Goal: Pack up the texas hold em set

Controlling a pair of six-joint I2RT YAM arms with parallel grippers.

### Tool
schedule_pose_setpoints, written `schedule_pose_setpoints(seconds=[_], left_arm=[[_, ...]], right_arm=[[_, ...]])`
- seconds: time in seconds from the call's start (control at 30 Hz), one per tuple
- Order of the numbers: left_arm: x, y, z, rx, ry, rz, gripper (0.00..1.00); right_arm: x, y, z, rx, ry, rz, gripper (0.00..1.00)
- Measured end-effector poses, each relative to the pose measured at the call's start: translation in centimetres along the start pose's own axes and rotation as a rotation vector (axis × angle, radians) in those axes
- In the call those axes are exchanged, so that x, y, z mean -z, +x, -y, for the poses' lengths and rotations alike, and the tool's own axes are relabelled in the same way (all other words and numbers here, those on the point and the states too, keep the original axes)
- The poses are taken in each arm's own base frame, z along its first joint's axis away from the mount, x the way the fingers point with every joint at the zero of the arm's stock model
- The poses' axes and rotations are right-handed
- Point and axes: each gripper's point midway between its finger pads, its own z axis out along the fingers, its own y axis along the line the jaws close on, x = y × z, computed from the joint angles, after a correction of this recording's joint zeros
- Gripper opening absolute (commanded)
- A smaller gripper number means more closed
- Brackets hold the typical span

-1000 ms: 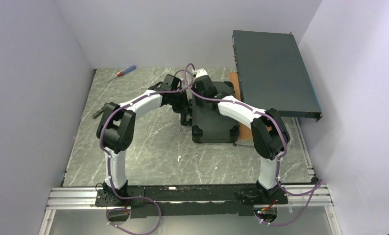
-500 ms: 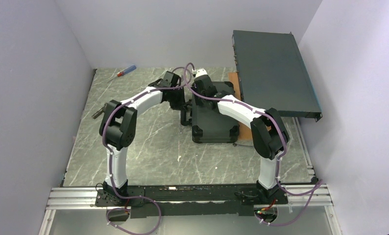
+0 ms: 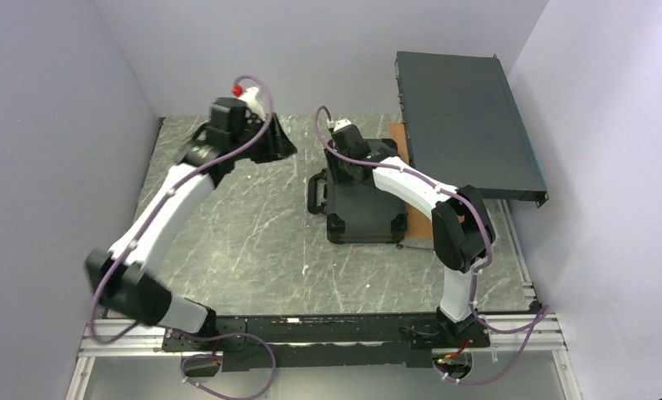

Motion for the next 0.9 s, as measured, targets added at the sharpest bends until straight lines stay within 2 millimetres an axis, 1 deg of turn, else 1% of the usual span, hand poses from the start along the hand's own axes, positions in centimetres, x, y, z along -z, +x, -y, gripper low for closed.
schedule_pose_setpoints(seconds=[0.03,0.1,0.17,0.23,0.3,0.37,0.47,0.5,0.6,0.67,0.77,0.8,0.83,0.9], left_arm=[[2.5,-1.5,0.9,-0.025,0.010,0.074,0.62],[6.7,-3.3,2.3,-0.067,0.027,0.182,0.69],[10.0,-4.3,3.1,-0.097,0.030,0.263,0.75],[12.7,-4.7,3.4,-0.121,0.015,0.321,0.79],[14.4,-4.8,3.1,-0.132,-0.010,0.356,0.82],[16.0,-5.0,2.8,-0.140,-0.036,0.394,0.84],[18.1,-4.9,2.3,-0.149,-0.066,0.447,0.86],[18.7,-4.8,2.2,-0.153,-0.072,0.462,0.86],[20.9,-4.8,2.2,-0.165,-0.082,0.518,0.89],[22.4,-5.0,2.2,-0.173,-0.084,0.561,0.93],[24.7,-5.3,2.4,-0.189,-0.085,0.629,0.99],[25.4,-5.4,2.5,-0.195,-0.085,0.655,0.99],[26.2,-5.5,2.5,-0.202,-0.085,0.680,0.99],[27.8,-5.7,2.6,-0.212,-0.089,0.736,0.99]], right_arm=[[0.4,0.3,0.0,0.006,-0.003,-0.021,0.55],[1.3,0.8,-0.4,0.021,-0.024,-0.061,0.61],[2.4,1.0,-1.3,0.038,-0.060,-0.087,0.67],[3.7,0.7,-2.0,0.051,-0.092,-0.091,0.71],[5.6,-0.5,-2.9,0.061,-0.130,-0.068,0.75],[8.1,-2.5,-3.5,0.059,-0.169,-0.011,0.80],[12.4,-5.9,-3.5,0.045,-0.205,0.101,0.86],[14.2,-7.0,-3.5,0.039,-0.222,0.148,0.88],[18.7,-9.2,-3.1,0.025,-0.246,0.254,0.95],[21.1,-10.3,-2.8,0.019,-0.259,0.314,0.99],[24.5,-11.5,-2.3,0.008,-0.270,0.405,1.00],[25.8,-11.8,-2.0,0.003,-0.273,0.445,1.00],[26.7,-11.9,-1.7,-0.001,-0.273,0.470,1.00],[29.3,-11.9,-1.0,-0.009,-0.271,0.544,1.00]])
